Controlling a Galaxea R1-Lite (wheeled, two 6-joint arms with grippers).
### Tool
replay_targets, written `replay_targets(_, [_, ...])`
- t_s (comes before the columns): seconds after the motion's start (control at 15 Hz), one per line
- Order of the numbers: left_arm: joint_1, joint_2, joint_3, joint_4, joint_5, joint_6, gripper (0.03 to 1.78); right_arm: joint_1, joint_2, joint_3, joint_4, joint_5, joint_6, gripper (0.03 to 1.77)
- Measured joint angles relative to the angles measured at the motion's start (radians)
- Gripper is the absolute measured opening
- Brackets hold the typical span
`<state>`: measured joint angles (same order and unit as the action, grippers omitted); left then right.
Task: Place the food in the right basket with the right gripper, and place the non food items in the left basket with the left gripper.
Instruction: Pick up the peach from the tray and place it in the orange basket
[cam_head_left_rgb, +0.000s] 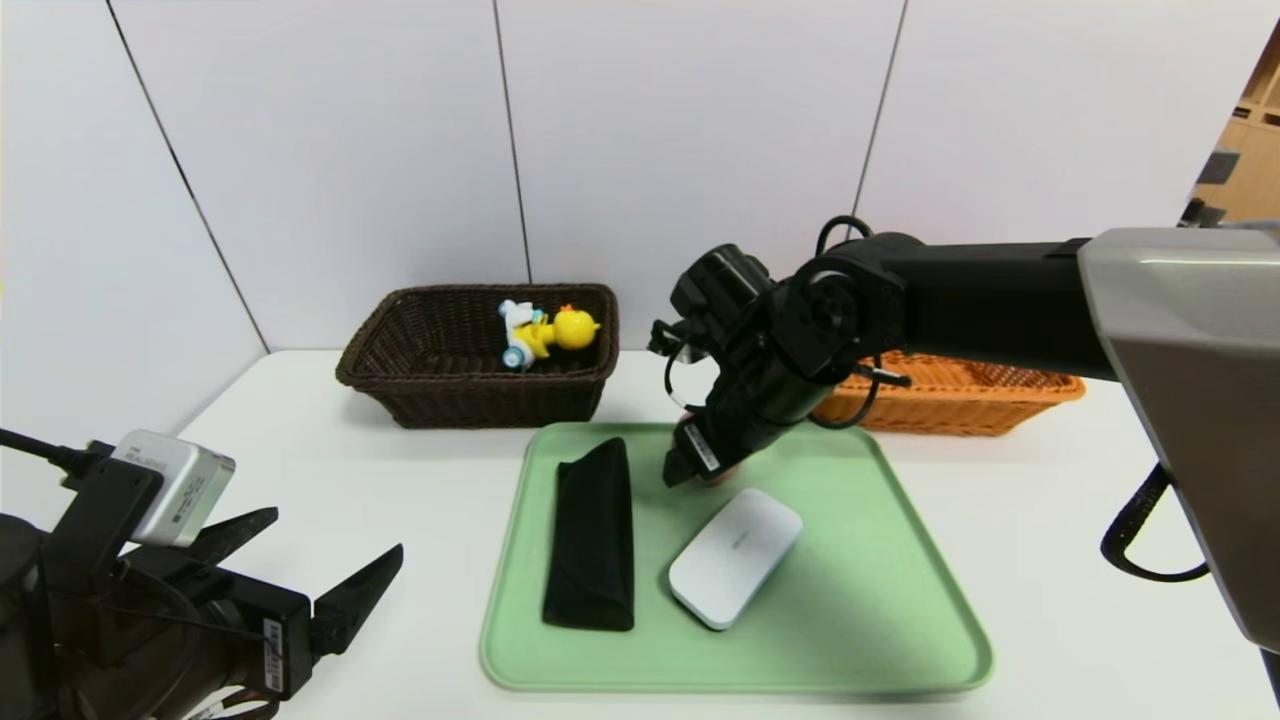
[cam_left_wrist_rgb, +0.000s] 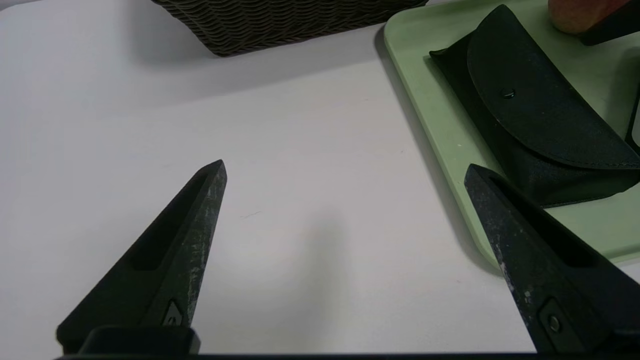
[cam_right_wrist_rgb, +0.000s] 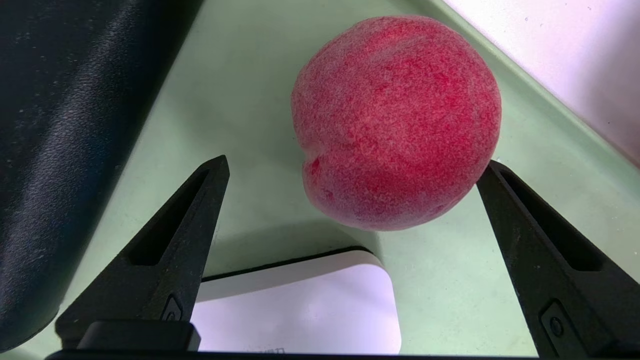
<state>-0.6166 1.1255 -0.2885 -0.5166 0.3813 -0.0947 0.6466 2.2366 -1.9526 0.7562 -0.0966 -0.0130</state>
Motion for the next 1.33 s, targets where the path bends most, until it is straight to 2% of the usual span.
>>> replay_targets(0.53, [0.0, -0.007, 0.001, 0.0, -0.002, 0.001, 1.69, -0.004, 0.032, 0.0, -0.047, -0.006, -0.012, 1.67])
replay_targets(0.67, [0.0, -0.007, 0.001, 0.0, -0.002, 0.001, 1.69, -0.005, 0.036, 0.0, -0.061, -0.01, -0.012, 1.31])
replay_targets(0.73, [0.0, -0.007, 0.001, 0.0, -0.002, 0.0, 1.69, -0.005, 0.036, 0.0, -0.062, -0.01, -0.013, 1.2])
replay_targets(0.87, [0.0, -0.007, 0.001, 0.0, -0.002, 0.001, 1.69, -0.004, 0.036, 0.0, -0.063, -0.011, -0.021, 1.14])
replay_targets(1.33, [0.0, -0.01, 0.001, -0.001, -0.002, 0.0, 1.69, 0.001, 0.02, 0.0, -0.056, -0.012, -0.024, 1.12])
